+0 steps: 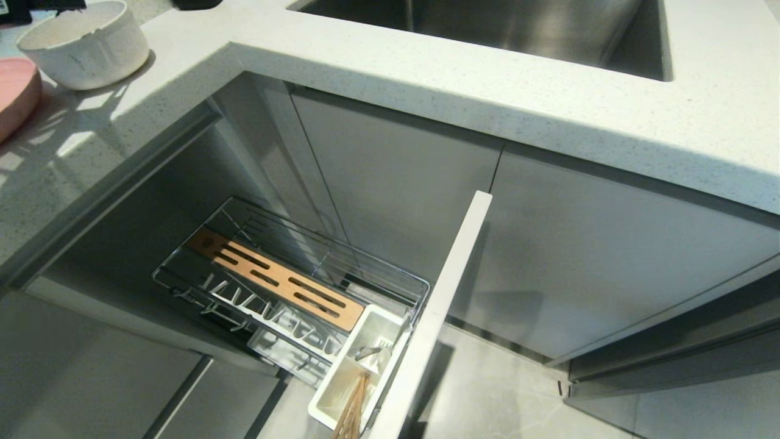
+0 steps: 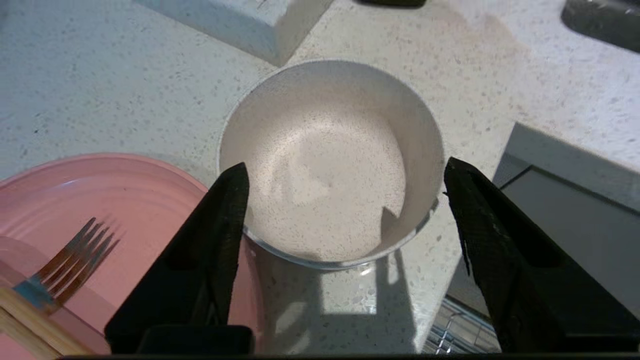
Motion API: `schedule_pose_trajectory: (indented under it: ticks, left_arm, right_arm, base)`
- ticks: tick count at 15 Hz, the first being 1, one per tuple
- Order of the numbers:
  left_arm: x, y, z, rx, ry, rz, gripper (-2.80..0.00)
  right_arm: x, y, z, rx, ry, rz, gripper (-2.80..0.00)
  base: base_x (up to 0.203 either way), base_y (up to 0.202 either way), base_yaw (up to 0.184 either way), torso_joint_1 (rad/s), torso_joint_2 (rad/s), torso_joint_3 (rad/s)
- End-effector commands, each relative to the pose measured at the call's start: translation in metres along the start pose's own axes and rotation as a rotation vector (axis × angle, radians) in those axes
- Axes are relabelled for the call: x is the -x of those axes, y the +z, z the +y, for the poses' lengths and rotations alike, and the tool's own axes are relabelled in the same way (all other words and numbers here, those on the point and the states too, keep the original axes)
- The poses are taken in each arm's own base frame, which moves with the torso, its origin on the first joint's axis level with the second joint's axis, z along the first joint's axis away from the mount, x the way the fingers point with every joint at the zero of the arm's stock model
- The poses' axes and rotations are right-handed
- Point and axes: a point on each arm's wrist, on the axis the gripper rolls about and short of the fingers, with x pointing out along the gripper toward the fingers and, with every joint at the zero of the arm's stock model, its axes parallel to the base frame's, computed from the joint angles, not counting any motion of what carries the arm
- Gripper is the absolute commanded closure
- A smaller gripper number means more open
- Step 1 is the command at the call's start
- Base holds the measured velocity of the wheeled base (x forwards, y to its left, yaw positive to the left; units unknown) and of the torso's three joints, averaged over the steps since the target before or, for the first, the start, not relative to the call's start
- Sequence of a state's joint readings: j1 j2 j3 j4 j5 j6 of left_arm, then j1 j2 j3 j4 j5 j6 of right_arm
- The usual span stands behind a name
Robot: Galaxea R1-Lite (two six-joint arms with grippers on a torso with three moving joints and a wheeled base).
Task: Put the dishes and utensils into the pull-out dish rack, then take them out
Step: Pick up the bowl and place it in the cupboard
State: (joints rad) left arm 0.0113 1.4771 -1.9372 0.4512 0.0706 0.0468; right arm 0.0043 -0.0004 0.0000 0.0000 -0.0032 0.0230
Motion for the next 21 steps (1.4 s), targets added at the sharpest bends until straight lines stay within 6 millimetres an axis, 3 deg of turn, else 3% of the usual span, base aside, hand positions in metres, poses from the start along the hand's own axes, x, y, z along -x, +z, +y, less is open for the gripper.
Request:
schedule_pose_trajectory:
  ticks: [1, 5, 14, 21]
  left_arm:
    - [0.01, 0.004, -0.002, 0.004, -0.019, -0.021, -2.8]
    - [0.008, 0.003, -0.004, 0.022, -0.081, -0.014, -2.8]
    - [-0.03, -0.015, -0.007, 0.016, -0.08, 0.067, -2.8]
    - [-0.037, -0.016, -0.008, 0.017, -0.081, 0.058, -2.8]
  right_arm:
    - [0.0, 0.0, 0.0, 0.0, 0.002, 0.002, 0.0]
    - [0.0, 0.0, 0.0, 0.0, 0.001, 0.002, 0.0]
    - [0.0, 0.0, 0.0, 0.0, 0.0, 0.001, 0.0]
    - [0.0, 0.0, 0.0, 0.0, 0.0, 0.002, 0.0]
  base:
    - [0.0, 0.0, 0.0, 0.0, 0.0, 0.0]
    - [0.0, 0.0, 0.0, 0.0, 0.0, 0.0]
    - [0.0, 0.0, 0.0, 0.0, 0.0, 0.0]
    - [0.0, 0.0, 0.0, 0.0, 0.0, 0.0]
